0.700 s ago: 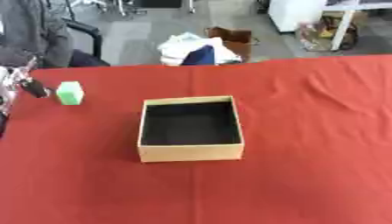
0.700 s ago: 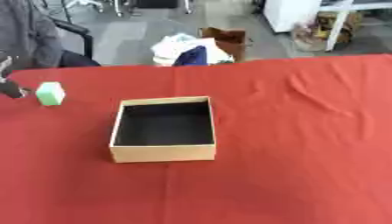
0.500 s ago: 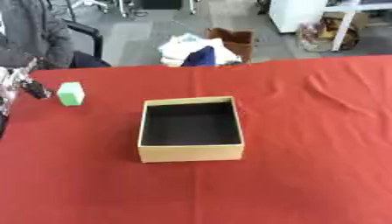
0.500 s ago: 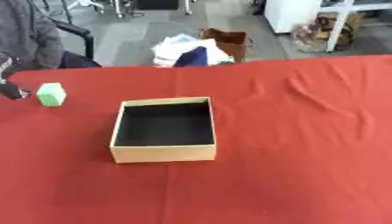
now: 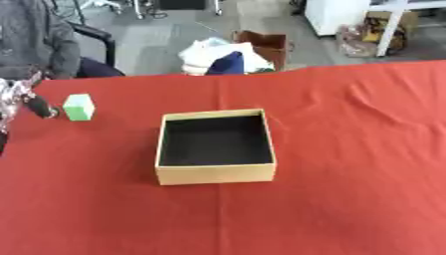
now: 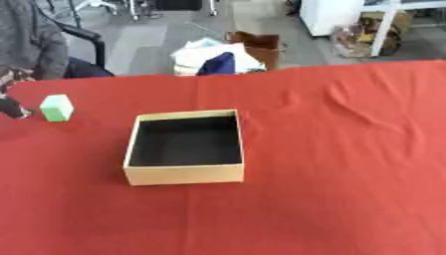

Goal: Pick up objects on the table and place them in the box.

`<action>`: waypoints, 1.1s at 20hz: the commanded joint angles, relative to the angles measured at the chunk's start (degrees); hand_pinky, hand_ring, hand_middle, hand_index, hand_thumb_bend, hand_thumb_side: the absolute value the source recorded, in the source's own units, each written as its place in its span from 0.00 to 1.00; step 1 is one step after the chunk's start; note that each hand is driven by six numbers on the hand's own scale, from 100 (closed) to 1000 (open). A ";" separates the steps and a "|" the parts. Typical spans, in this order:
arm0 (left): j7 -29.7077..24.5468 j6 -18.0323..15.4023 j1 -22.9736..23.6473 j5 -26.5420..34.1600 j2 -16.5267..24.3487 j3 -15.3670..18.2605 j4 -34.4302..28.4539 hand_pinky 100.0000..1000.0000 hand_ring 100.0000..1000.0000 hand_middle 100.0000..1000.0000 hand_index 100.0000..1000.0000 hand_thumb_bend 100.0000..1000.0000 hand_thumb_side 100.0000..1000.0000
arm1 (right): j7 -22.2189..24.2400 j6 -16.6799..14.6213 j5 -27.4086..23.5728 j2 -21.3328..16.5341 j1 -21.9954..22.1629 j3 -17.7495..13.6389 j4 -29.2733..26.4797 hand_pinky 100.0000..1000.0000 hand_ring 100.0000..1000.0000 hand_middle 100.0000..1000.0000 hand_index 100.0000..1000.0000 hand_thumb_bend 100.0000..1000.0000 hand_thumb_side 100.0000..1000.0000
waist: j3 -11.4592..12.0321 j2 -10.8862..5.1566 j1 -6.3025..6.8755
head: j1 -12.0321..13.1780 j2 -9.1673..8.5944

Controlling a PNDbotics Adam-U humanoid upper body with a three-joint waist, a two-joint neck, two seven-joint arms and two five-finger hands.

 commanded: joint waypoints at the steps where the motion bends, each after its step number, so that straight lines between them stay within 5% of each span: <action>1: -0.58 -0.09 -0.96 0.34 1.76 0.15 -0.85 0.88 0.89 0.82 0.92 0.38 0.00 | -0.09 -0.08 -0.21 -1.13 -0.55 -0.29 -0.55 0.62 0.69 0.84 0.93 0.00 0.48 | 0.02 -0.34 -0.30 | -0.25 0.28; 22: 8.64 0.34 -2.01 1.75 1.69 0.65 -1.90 0.87 0.88 0.79 0.89 0.35 0.00 | -0.80 0.03 -1.38 -0.31 -1.24 -0.57 -0.99 0.61 0.69 0.83 0.93 0.00 0.48 | -1.26 4.60 -0.73 | -0.84 0.22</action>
